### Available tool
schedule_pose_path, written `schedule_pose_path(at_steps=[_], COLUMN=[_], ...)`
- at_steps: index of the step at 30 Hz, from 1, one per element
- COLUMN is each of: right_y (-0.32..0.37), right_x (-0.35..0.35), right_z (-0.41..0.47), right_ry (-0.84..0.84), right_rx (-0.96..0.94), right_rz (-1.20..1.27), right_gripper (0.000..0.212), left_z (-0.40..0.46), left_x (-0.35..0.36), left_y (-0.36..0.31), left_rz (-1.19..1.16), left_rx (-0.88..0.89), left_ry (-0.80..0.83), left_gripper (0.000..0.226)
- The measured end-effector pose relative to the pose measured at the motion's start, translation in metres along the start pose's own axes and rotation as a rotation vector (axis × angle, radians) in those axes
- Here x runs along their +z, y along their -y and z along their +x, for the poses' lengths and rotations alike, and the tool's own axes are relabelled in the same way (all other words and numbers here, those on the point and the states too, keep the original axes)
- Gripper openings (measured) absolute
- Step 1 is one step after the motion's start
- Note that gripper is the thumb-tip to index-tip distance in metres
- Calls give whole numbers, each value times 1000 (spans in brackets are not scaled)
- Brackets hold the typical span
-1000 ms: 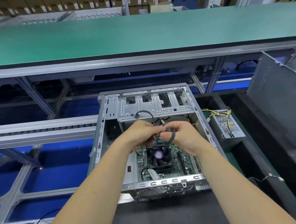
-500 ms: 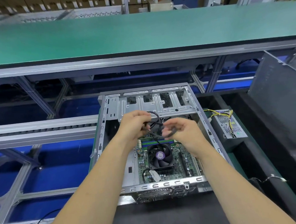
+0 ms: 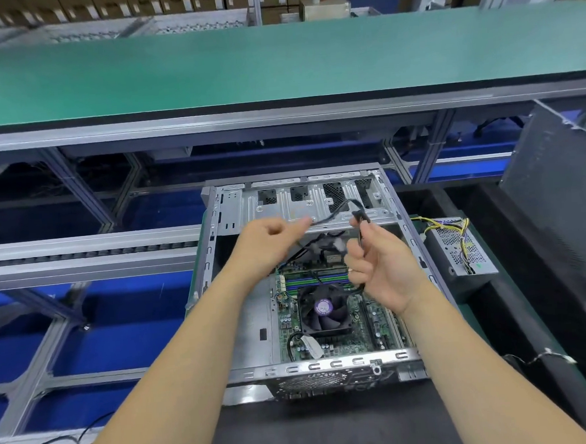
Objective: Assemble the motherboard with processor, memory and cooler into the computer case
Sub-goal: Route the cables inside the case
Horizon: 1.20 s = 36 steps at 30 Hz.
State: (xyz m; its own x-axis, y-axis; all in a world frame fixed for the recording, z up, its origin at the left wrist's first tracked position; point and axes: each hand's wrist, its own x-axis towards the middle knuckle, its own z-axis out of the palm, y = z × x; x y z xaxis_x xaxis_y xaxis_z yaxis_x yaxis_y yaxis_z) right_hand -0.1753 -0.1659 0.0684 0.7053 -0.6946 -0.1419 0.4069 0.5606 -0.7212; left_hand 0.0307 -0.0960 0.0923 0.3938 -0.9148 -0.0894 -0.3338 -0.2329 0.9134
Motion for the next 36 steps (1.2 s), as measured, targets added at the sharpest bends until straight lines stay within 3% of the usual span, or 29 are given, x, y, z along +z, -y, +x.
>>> schedule_pose_path(at_steps=[2, 5, 7, 9, 11, 13, 15, 18, 20, 23, 25, 28, 32, 36], right_y=[0, 1, 1, 1, 1, -1, 0, 10, 17, 22, 26, 30, 35, 42], right_x=[-3, -4, -3, -3, -5, -7, -8, -7, -4, 3, 7, 12, 10, 3], right_z=[2, 3, 4, 4, 5, 6, 7, 9, 9, 7, 8, 11, 18, 18], right_ry=[-36, -15, 15, 9, -83, -249, -379, -484, -464, -359, -344, -288, -398, -455], right_rx=[30, 13, -6, -16, -64, -138, -196, -198, -151, -80, -91, -102, -100, -21], right_rz=[-24, -22, 8, 5, -133, -405, -596, -644, -677, -515, -376, -447, -840, -941], right_gripper=[26, 40, 46, 44, 34, 32, 35, 31, 26, 20, 21, 18, 22, 31], left_z=[0, -6, -11, -15, -19, -20, -19, -16, -15, -14, -14, -12, -10, -4], left_x=[3, 13, 22, 30, 35, 39, 42, 46, 51, 58, 58, 58, 62, 61], left_y=[5, 0, -10, -20, -24, -24, -19, -10, -9, -15, -21, -27, -35, -35], left_rz=[290, 207, 21, 7, 72, 12, 6, 57, 54, 68, 214, 606, 923, 1068], left_rx=[71, 141, 117, 55, -12, -79, -50, 65, 141, 298, 524, 823, 843, 772], left_ry=[23, -45, 80, 320, 507, 571, 514, 464, 427, 151, 37, 36, 30, -92], left_gripper=[55, 8, 15, 31, 35, 35, 28, 33, 41, 61, 73, 87, 86, 66])
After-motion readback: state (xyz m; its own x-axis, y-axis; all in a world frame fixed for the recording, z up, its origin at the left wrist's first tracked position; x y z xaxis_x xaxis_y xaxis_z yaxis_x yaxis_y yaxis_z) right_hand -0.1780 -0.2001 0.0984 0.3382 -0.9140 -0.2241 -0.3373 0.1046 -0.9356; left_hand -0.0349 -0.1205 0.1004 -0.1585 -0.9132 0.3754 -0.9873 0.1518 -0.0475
